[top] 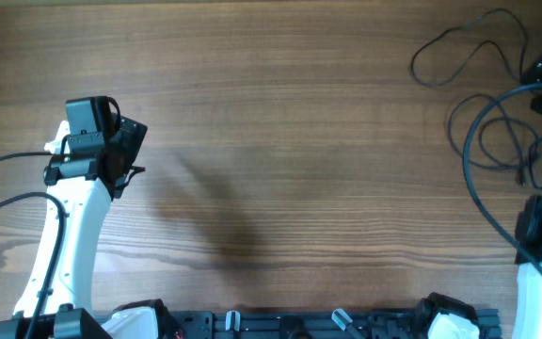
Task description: Untangle cables
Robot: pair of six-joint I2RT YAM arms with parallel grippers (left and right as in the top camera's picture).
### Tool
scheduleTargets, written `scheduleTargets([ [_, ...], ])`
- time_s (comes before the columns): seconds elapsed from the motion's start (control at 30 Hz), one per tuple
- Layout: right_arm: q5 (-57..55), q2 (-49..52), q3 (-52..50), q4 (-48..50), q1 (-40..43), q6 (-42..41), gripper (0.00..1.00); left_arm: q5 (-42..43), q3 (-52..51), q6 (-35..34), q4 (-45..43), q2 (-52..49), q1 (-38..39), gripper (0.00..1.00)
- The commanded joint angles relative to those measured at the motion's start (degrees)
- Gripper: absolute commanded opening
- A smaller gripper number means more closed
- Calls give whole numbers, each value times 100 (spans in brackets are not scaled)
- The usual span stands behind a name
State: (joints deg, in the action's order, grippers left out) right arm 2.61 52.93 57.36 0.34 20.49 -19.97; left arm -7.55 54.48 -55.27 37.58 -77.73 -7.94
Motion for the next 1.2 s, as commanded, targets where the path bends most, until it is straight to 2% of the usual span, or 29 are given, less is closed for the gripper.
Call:
scheduleTargets([
  [0.0, 269, -286, -11, 42, -28, -885, 100, -20, -4, -70, 0, -4, -33, 100],
  [0.13, 393, -763, -13, -4, -28, -894, 100, -20, -4, -70, 0, -4, -33, 100],
  [0.3, 1108, -1362, -13, 24, -28, -890, 100, -20, -4, -70, 0, -4, -33, 100],
  [1.1, 929, -5248, -11, -308, -1357, -828, 100, -20, -4, -70, 0, -4, -33, 100],
  [1.17, 929, -5252, 66, -334, -1467, -828, 100, -20, -4, -70, 0, -4, -33, 100],
])
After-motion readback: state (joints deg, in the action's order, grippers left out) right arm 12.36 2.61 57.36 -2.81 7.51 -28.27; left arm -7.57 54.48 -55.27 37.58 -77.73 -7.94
